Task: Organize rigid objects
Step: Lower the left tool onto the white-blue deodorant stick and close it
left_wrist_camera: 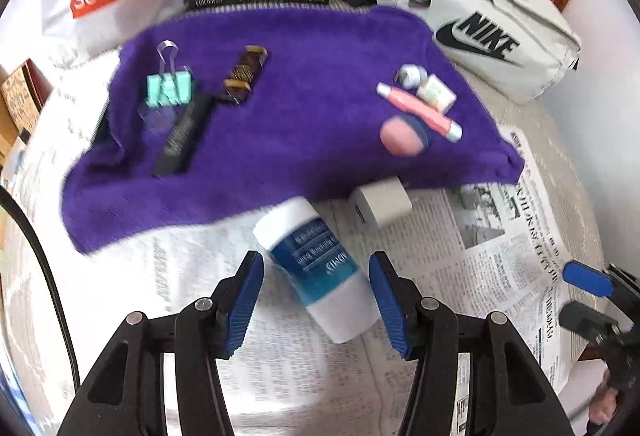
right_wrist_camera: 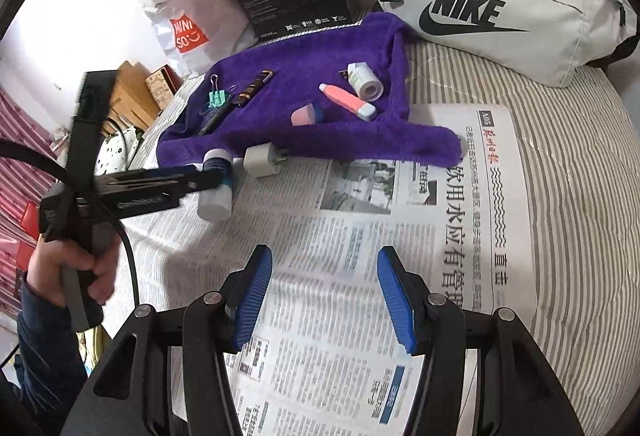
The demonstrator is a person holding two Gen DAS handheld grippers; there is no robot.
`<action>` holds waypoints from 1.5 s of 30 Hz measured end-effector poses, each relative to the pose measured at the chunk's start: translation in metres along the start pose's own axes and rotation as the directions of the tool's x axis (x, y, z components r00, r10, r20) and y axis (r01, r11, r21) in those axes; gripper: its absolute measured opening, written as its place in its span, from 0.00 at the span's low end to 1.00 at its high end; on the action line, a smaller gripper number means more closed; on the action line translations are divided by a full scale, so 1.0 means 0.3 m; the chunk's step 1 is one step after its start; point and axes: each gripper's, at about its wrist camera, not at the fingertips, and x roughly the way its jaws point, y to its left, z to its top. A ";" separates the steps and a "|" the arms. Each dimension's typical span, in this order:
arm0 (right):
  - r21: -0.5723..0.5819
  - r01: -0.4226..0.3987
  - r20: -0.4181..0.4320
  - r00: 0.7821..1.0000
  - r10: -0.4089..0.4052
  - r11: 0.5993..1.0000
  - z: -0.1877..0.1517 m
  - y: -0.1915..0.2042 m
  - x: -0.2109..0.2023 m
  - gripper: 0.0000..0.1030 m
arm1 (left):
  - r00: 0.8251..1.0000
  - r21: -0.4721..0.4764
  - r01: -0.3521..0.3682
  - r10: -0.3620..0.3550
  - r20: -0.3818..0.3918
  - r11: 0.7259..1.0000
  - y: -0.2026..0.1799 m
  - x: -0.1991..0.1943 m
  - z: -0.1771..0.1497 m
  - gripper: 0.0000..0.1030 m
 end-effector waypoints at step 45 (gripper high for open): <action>-0.106 0.075 -0.017 0.997 -0.077 0.992 0.139 0.211 0.353 0.55 | 0.991 0.084 -0.125 0.121 0.057 0.989 0.232 -0.038 -0.151 0.33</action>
